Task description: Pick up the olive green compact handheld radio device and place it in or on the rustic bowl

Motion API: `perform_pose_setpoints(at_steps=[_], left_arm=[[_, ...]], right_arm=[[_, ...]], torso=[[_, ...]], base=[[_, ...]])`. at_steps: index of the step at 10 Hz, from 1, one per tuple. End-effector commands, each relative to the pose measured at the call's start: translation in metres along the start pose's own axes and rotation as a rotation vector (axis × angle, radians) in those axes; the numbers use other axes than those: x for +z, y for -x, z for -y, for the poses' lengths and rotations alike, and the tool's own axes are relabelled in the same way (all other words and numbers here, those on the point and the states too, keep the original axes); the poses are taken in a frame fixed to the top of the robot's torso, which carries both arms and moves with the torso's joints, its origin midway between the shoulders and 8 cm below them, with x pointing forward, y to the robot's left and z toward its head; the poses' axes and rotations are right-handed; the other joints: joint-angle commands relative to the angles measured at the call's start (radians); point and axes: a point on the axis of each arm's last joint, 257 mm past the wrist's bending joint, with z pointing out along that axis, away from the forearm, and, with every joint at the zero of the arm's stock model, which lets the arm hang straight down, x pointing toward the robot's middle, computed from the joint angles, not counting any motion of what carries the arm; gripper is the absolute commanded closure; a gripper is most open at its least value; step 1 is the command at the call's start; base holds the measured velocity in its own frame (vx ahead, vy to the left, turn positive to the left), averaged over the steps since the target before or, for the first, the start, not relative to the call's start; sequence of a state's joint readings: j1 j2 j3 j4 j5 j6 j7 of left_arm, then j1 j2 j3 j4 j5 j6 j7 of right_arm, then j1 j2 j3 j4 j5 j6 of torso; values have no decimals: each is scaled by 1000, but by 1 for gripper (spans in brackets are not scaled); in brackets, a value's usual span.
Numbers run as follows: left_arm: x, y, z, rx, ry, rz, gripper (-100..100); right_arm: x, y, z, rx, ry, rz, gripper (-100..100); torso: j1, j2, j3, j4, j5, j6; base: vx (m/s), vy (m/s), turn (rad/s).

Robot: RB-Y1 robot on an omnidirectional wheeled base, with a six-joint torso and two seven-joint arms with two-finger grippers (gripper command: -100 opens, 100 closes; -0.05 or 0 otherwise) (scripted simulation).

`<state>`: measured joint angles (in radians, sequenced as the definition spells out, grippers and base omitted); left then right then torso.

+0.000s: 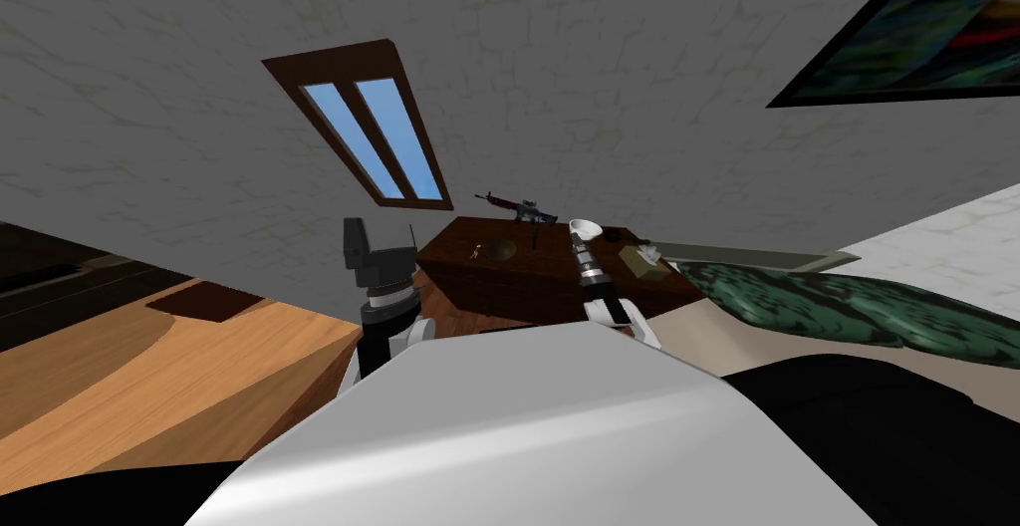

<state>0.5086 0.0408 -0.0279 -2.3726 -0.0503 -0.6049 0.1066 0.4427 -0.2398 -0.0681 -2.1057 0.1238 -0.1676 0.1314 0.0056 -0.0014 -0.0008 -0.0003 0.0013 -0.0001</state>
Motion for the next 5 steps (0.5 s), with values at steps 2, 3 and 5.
perform_pose_setpoints(at_steps=[2, 3, 5], left_arm=[[0, 0, 0, 0, 0, 0, 0], [0, 0, 0, 0, 0, 0, 0], [0, 0, 0, 0, 0, 0, 0]], right_arm=[[3, 3, 28, -104, -77, -26, -100], [4, 4, 40, -145, -107, -36, -100], [3, 9, 64, -230, -168, -57, -100]], torso=[[1, 0, 0, 0, 0, 0], [1, 0, 0, 0, 0, 0], [1, 1, 0, 0, 0, 0]], base=[[27, 104, 124], [11, 92, 141], [21, 97, 122]])
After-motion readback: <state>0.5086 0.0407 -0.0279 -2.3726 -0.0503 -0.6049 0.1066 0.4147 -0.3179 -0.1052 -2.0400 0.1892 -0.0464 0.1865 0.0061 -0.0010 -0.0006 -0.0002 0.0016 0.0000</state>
